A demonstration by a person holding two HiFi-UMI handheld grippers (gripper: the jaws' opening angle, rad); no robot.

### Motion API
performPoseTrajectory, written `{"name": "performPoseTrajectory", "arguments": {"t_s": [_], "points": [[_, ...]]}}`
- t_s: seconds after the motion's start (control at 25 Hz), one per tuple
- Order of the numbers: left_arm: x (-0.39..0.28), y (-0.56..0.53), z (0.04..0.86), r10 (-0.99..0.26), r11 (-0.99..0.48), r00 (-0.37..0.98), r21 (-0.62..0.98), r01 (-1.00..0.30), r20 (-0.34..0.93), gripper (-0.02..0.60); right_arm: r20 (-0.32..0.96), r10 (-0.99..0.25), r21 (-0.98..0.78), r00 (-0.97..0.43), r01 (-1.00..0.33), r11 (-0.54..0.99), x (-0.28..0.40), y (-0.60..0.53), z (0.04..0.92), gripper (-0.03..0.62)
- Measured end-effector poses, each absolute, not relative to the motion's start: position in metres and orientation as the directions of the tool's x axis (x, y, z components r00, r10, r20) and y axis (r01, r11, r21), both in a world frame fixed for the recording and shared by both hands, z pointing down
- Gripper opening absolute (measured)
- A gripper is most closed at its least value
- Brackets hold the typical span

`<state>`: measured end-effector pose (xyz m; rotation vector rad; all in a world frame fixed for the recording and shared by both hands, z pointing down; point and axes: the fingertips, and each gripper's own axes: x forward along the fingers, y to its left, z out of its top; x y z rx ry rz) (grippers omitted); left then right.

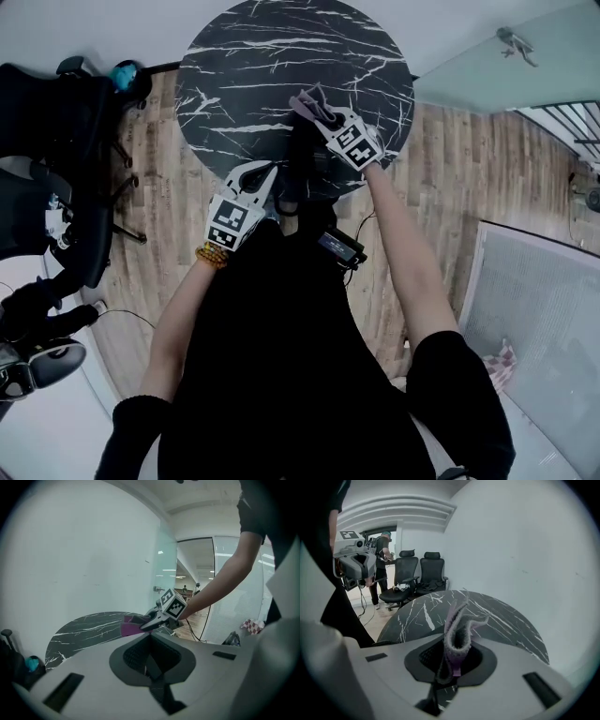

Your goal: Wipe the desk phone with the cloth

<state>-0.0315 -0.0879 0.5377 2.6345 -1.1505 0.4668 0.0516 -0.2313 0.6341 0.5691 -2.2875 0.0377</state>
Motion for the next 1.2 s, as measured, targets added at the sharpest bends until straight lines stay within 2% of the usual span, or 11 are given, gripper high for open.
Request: {"name": "performPoseTrajectory", "arguments": {"t_s": [0.2,0.4,0.6,1.2], "points": [[-0.009,-0.115,0.533,-0.66,-0.686,0.648,0.046,-0.726,0.38,0.014,0.674,-0.377,0.078,-0.635,-0.447,0.891,0.049,-0.232,0.654,0.055],[0.009,-0.153,0.506,-0.715,-0.657,0.616,-0.017,-0.754,0.33,0.014,0.683,-0.366,0.084,-0.632,-0.43,0.899,0.047,-0.226,0.656,0.055],[0.005,-0.163,0.511,-0.789,-0.522,0.522,0.093,-0.848,0.324,0.014,0.695,-0.344,0.068,-0.631,-0.419,0.906,0.047,-0.223,0.66,0.055],[-0.005,-0.149,0.534,-0.742,-0.539,0.554,0.157,-0.828,0.377,0.014,0.711,-0.372,0.055,-0.597,-0.48,0.875,0.047,-0.224,0.661,0.054]]}}
